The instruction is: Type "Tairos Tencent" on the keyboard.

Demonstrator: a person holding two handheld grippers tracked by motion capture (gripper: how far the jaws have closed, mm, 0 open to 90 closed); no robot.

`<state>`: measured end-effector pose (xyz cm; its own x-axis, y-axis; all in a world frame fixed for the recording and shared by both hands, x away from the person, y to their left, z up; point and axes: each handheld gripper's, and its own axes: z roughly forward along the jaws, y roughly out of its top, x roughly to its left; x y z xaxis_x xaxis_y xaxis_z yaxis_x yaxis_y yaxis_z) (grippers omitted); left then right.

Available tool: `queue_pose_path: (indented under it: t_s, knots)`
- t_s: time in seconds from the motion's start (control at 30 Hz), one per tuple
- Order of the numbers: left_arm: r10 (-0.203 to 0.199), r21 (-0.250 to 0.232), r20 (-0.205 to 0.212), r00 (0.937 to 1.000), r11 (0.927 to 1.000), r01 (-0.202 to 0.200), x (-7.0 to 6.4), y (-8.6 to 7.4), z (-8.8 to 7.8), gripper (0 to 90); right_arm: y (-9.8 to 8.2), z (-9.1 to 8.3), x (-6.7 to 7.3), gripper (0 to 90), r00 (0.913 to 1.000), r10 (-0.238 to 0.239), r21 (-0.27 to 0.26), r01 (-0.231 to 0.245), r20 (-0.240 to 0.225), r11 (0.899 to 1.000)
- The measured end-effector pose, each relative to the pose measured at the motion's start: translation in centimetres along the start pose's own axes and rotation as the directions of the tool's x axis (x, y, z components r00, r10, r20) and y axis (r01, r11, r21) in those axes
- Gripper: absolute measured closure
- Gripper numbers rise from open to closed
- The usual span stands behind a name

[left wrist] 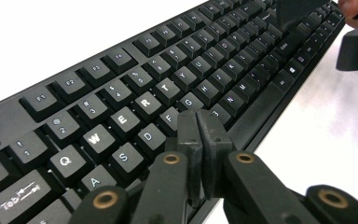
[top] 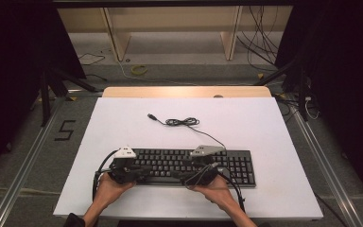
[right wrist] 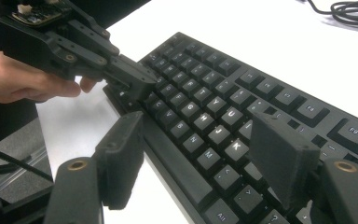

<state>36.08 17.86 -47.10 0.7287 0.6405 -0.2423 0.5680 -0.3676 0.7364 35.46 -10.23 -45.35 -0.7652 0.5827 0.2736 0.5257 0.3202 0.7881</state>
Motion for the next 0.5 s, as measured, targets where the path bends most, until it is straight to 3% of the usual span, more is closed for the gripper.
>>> queue_pose_path:
  t_s: [0.5]
  knots:
    - [0.006, 0.050, -0.003, 1.0000, 0.9987, -0.006, -0.10, 0.06, 0.97, 89.0, -0.16, -0.46, 0.25, 32.7, 1.0000, -0.007, -0.011, 0.007, -0.002, 1.000]
